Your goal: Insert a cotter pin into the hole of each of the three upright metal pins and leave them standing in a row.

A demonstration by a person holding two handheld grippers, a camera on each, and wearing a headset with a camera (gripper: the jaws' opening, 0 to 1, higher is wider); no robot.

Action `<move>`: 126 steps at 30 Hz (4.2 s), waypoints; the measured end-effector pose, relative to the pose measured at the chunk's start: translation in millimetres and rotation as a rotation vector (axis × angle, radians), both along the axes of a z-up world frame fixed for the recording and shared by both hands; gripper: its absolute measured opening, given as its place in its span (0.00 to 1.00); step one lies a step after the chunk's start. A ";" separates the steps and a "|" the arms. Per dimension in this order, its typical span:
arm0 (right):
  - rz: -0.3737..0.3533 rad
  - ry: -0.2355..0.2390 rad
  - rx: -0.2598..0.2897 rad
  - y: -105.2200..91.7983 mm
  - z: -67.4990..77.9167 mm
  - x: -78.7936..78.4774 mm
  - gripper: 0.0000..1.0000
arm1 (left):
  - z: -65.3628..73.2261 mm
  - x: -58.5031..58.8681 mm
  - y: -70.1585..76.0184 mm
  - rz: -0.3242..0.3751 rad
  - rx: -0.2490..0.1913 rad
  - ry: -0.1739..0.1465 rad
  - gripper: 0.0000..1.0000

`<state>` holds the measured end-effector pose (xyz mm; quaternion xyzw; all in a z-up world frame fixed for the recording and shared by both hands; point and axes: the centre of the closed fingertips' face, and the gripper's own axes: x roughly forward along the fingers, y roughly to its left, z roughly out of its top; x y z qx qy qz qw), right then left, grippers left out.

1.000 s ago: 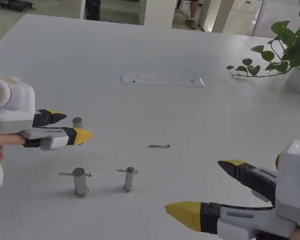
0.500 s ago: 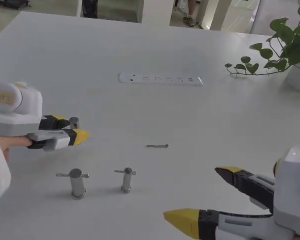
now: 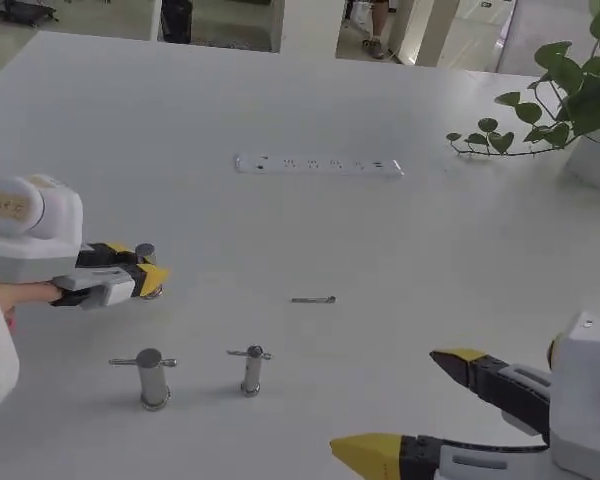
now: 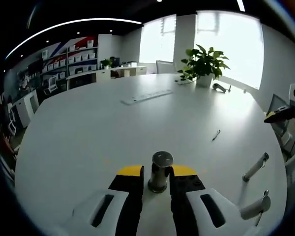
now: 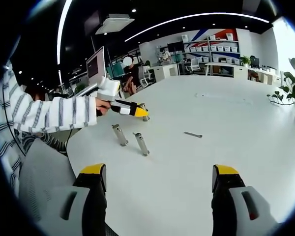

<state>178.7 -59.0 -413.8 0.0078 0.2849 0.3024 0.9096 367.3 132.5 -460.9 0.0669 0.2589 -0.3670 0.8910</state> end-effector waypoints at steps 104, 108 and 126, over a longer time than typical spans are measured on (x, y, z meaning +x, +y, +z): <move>0.086 -0.020 0.056 26.4 4.2 -11.3 0.90 | 48.9 -183.3 41.8 0.006 -0.034 -0.010 0.09; 0.095 -0.015 0.052 29.1 3.1 -12.4 0.90 | 46.3 -188.5 29.9 -0.031 -0.023 -0.007 0.09; 0.108 -0.006 0.050 33.2 -0.8 -16.5 0.89 | 38.4 -199.8 -13.7 -0.128 -0.032 0.004 0.09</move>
